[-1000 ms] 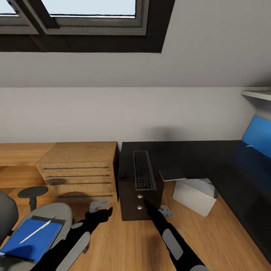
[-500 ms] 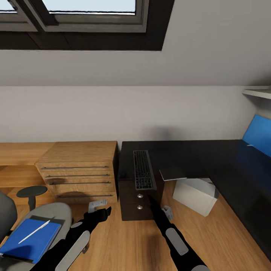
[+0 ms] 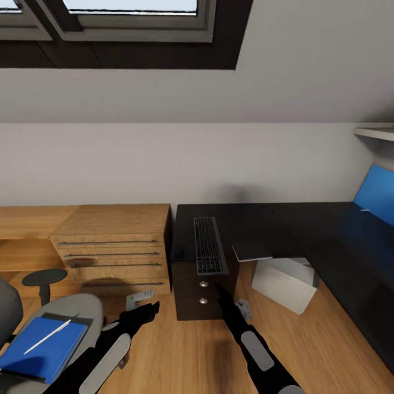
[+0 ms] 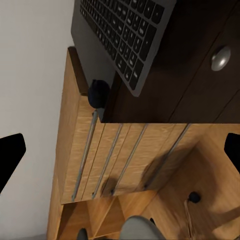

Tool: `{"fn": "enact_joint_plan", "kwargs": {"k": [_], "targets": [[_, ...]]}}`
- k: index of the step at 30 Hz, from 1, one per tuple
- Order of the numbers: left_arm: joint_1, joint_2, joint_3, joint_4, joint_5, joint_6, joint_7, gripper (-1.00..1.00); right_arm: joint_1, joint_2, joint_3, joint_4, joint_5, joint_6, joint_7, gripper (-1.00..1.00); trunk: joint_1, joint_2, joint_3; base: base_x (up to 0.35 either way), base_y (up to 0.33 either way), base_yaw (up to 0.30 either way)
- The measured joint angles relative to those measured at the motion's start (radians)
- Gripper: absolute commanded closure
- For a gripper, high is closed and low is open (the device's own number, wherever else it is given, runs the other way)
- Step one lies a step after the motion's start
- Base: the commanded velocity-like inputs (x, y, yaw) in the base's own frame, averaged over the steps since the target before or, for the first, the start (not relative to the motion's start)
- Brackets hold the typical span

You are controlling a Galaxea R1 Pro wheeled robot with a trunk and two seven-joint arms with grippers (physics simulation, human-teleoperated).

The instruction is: In the bedroom, organize the workspace by keeping the computer under the desk, ensuring the monitor is on the desk, placing the keyboard on the desk next to the monitor, placing the mouse on the desk next to the keyboard, moving the folder from the swivel chair onto the desk next to the mouse, stacking the notebook on top of the folder with the pen on top of the notebook, and positioning the swivel chair next to the desk.

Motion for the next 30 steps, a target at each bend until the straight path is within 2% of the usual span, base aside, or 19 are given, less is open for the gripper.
{"fn": "enact_joint_plan", "kwargs": {"k": [4, 9, 30], "targets": [[0.0, 0.001, 0.0, -0.014, 0.002, 0.0, 0.0, -1.0, 0.0, 0.0, -0.001, -0.001, -0.003, 0.0, 0.027, -1.0, 0.015, -0.028, -0.013, 0.0, 0.0, 0.0], [0.0, 0.001, -0.003, -0.024, 0.003, 0.001, 0.001, -1.0, 0.0, 0.0, -0.003, 0.005, -0.028, -0.003, 0.102, -1.0, 0.035, -0.063, -0.028, 0.0, 0.0, 0.0], [0.0, -0.001, -0.005, -0.025, 0.004, 0.002, 0.004, -1.0, 0.0, -0.002, -0.004, 0.002, -0.037, -0.001, 0.123, -1.0, 0.115, -0.21, -0.094, 0.0, 0.0, 0.0]]}}
